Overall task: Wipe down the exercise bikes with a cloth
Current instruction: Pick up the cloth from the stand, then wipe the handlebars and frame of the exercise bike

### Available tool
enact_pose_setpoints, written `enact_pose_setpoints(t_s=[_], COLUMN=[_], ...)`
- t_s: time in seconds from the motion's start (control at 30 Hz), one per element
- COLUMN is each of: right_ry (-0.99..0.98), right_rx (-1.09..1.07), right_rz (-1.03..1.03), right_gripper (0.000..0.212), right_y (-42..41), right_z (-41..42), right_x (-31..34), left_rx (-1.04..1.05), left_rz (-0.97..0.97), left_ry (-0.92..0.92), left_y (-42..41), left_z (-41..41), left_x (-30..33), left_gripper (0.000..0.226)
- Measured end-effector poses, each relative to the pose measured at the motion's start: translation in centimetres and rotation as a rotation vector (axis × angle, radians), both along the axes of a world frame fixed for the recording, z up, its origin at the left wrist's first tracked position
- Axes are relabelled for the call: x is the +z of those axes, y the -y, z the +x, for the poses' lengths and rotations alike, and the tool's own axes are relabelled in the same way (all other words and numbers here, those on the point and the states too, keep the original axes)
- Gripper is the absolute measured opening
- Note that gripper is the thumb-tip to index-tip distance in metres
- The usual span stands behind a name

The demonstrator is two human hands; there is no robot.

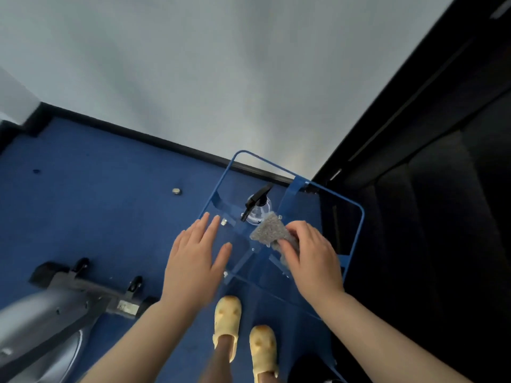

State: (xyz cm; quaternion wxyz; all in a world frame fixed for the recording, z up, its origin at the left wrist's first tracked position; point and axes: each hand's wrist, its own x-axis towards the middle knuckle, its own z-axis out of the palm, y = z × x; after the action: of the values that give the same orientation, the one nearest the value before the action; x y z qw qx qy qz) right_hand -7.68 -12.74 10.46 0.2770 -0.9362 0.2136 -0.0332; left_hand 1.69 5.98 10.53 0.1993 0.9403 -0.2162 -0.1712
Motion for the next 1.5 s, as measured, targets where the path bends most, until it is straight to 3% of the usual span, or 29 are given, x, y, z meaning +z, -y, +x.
enact_pose_setpoints(t_s=[0.37, 0.73, 0.87, 1.1, 1.33, 1.5], right_ry=[0.381, 0.573, 0.599, 0.594, 0.635, 0.493], right_rx=[0.381, 0.776, 0.807, 0.653, 0.647, 0.979], right_rz=[0.140, 0.332, 0.390, 0.412, 0.183, -0.156], right_gripper=[0.019, 0.016, 0.019, 0.011, 0.015, 0.022], right_y=[-11.1, -31.2, -38.9, -49.1, -53.2, -58.1], right_z=[-0.3, -3.5, -5.9, -8.1, -5.3, -0.7], right_x=[15.0, 23.6, 24.5, 24.9, 26.9, 27.0], left_rx=[0.374, 0.840, 0.854, 0.809, 0.776, 0.807], left_rz=[-0.049, -0.110, -0.132, -0.156, -0.247, -0.275], left_ry=[0.325, 0.518, 0.571, 0.541, 0.511, 0.522], left_y=[-10.8, -30.4, -37.1, -48.8, -52.8, -54.0], left_z=[-8.1, -21.4, -24.7, -26.7, -24.2, -21.3], left_x=[14.5, 20.8, 22.2, 23.3, 23.8, 23.0], left_gripper=[0.055, 0.049, 0.053, 0.053, 0.054, 0.051])
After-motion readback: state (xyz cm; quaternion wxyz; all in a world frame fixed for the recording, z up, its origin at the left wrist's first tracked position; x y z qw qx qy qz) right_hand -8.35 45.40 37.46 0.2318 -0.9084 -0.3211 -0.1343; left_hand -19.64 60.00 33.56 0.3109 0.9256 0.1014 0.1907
